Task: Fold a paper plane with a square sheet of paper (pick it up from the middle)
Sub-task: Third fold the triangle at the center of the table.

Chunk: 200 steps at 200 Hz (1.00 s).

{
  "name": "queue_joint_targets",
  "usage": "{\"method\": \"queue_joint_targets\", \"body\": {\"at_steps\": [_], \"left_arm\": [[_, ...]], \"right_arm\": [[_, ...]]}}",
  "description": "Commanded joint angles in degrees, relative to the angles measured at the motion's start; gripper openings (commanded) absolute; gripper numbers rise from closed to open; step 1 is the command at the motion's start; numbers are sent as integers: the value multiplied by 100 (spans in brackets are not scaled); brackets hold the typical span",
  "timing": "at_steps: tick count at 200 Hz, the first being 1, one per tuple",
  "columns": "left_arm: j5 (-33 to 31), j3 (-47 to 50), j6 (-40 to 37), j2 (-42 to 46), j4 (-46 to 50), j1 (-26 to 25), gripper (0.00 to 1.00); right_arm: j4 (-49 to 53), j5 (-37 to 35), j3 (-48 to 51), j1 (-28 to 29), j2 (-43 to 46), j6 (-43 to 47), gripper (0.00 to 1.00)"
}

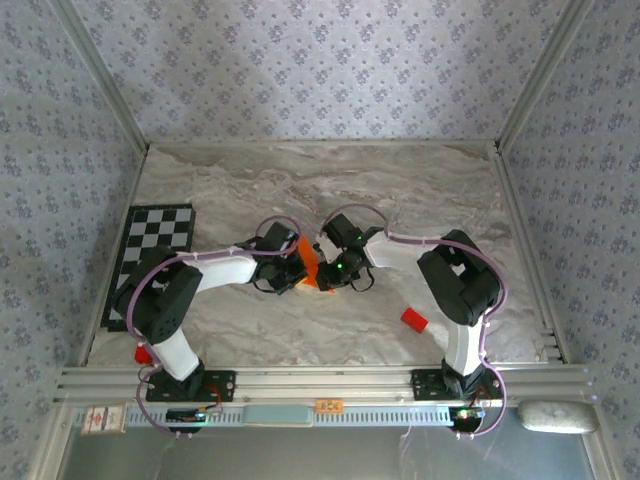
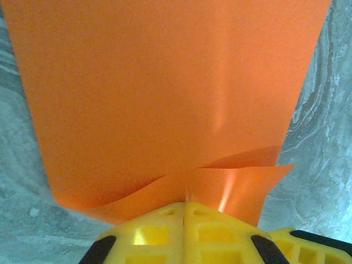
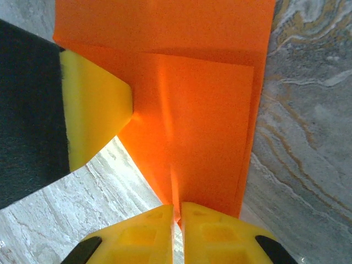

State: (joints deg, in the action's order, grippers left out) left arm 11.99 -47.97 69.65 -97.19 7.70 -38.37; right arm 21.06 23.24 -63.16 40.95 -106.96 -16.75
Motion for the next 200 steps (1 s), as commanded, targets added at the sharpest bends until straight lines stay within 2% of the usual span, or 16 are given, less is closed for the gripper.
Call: {"method": "queue_joint_targets", "body": {"at_steps": [1, 38, 78, 105, 166, 200], "left_arm": [[-500, 270, -99, -442, 930, 14, 0], [-500, 233, -302, -302, 767, 93, 0], [-278, 221, -821, 402, -157, 137, 4], [-125, 395, -803, 688, -676, 34, 7], [186, 667, -490, 388, -1522, -194, 5], [314, 591, -489, 170, -1632, -268, 4]], "right_arm": [[180, -188, -70, -51, -106, -65, 14], [298, -136, -35, -79, -211, -82, 13], [486, -110, -39, -91, -358, -182, 13], [559, -103, -74, -96, -428, -254, 13], [644, -116, -137, -105, -466, -320, 11], [674, -149, -136, -113, -466, -355, 11]]}}
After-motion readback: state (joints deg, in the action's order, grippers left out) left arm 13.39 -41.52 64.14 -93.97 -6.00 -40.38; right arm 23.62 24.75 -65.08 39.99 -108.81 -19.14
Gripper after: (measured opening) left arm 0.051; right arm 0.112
